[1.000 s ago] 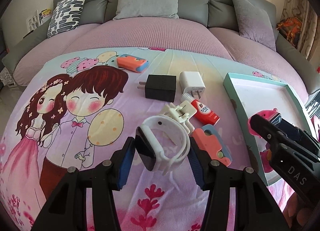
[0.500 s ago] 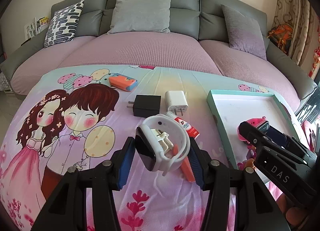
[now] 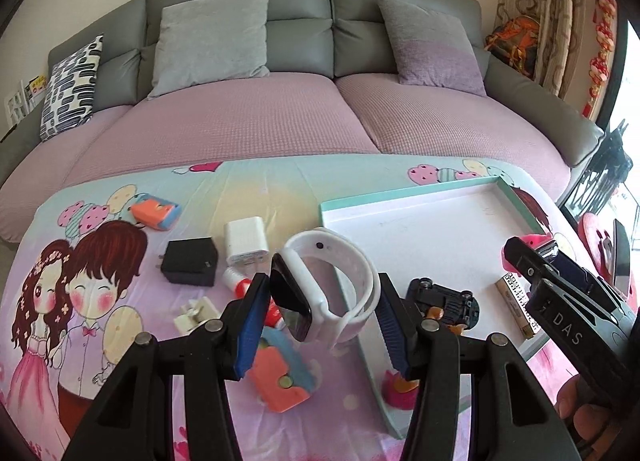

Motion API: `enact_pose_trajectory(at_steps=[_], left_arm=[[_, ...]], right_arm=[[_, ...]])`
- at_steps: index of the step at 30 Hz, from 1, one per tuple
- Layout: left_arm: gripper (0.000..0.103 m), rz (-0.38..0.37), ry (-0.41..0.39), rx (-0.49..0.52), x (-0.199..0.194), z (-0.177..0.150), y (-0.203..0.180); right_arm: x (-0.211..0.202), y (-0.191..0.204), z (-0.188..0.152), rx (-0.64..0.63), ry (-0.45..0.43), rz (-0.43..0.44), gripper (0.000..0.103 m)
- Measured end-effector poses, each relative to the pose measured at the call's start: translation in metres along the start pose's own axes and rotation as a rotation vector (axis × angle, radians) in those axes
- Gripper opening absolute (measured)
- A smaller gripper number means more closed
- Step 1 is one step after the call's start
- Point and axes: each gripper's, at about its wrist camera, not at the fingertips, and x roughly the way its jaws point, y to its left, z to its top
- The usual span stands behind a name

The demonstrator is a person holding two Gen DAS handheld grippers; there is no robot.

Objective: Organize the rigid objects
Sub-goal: 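Carry the white and pink smartwatches over the tray, then lower both smartwatches into the tray and open both grippers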

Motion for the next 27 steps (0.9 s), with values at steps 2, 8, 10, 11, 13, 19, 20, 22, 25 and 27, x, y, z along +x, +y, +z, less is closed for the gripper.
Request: enact_pose_trajectory(at_steps=[2,8,10,11,13,19,20,22,25,27], left_arm=[[0.054,-0.011,-0.001,0.020,0.007,0.005,-0.013],[0.054,-0.005,0.000,0.024,0.034,0.017,-0.040],[0.055,0.003,0.000,0.010,0.042,0.015,-0.044],[0.055,0.004,0.003,0.003,0.046,0.013,-0.044],[0.055,0.006,0.025,-0.002,0.055,0.009,-0.047],[0.055,0.024,0.023,0.010,0.061,0.008,-0.051],[0.055,0.022,0.023,0.013,0.062,0.007,-0.053],[0.055,0.021,0.026,0.018,0.065,0.007,-0.055],[0.055,0.025,0.039,0.021,0.069,0.005,-0.056],[0.055,0.028,0.045,0.021,0.072,0.005,-0.055]], right_arm=[[0.000,-0.009,0.001,0.019,-0.008,-0.025,0.065],[-0.001,-0.031,0.002,0.058,-0.035,-0.097,0.065],[-0.001,-0.037,0.002,0.073,-0.040,-0.113,0.065],[0.000,-0.040,0.002,0.079,-0.041,-0.121,0.065],[0.000,-0.047,0.001,0.087,-0.039,-0.136,0.065],[0.005,-0.057,-0.002,0.113,-0.018,-0.147,0.065],[0.006,-0.057,-0.003,0.111,-0.014,-0.150,0.065],[0.008,-0.057,-0.004,0.105,-0.007,-0.155,0.065],[0.011,-0.059,-0.005,0.106,0.006,-0.157,0.065],[0.013,-0.058,-0.007,0.105,0.015,-0.154,0.065]])
